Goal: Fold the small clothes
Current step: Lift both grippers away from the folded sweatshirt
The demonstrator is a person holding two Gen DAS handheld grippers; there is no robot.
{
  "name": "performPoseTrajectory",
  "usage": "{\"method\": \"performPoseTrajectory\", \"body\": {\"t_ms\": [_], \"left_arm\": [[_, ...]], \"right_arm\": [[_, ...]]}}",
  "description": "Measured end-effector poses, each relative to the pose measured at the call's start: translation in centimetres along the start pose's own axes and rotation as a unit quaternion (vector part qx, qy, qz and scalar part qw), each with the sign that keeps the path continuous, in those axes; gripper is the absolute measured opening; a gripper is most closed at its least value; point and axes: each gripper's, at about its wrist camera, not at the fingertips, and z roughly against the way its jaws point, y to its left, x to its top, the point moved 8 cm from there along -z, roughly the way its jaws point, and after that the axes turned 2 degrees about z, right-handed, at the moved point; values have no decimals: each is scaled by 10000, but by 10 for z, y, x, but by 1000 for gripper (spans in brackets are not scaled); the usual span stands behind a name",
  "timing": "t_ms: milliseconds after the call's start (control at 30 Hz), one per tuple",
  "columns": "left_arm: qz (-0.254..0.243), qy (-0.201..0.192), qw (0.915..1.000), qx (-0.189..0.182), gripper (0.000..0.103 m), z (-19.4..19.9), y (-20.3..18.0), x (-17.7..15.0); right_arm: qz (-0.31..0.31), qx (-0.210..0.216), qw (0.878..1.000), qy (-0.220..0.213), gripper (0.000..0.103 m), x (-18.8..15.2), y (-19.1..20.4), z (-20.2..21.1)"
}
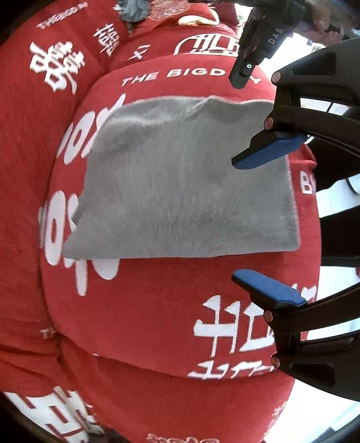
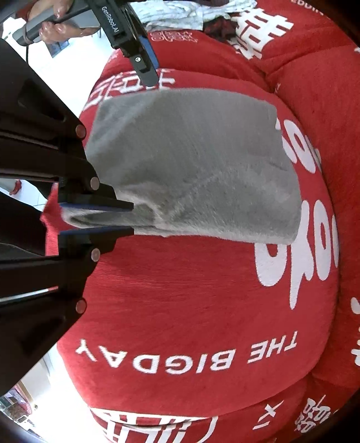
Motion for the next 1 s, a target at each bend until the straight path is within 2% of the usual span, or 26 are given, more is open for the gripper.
{"method": "performPoseTrajectory", "body": {"t_ms": [167, 333, 400, 433, 533, 633, 733, 800, 833, 967, 1000], "left_arm": [[-290, 6, 9996, -10, 76, 30, -12, -9], [-210, -235, 9995, -91, 76, 58, -18, -9], [-116, -249, 9995, -157, 83, 67, -19, -12], [-80, -269, 9995, -163, 95, 71, -19, -13], [-96, -320, 9994, -63, 97, 82, -19, -18], [-144, -381, 9990, 193, 98, 92, -17, -22], [-205, -650, 9957, 635, 98, 108, -13, -21], [-222, -850, 9925, 845, 98, 119, -10, -18], [-204, -906, 9916, 896, 98, 124, -8, -16], [-62, -904, 9931, 739, 98, 133, -7, -14], [-30, -891, 9931, 756, 98, 135, -6, -13]], "right_arm": [[47, 52, 9999, -157, 13, -2, 13, 32], [122, 45, 9994, -313, 23, -2, 26, 62], [147, 72, 9993, -342, 23, -3, 32, 71], [153, 71, 9992, -356, 24, -4, 35, 76], [144, 83, 9991, -395, 28, -6, 41, 87], [109, 81, 9989, -442, 35, -7, 47, 98], [74, -21, 9988, -483, 46, -6, 50, 107], [74, -115, 9986, -511, 57, -5, 51, 112], [74, -139, 9984, -540, 60, -4, 52, 114], [98, -376, 9966, -722, 82, 0, 52, 122], [119, -474, 9959, -757, 82, 2, 52, 123]]}}
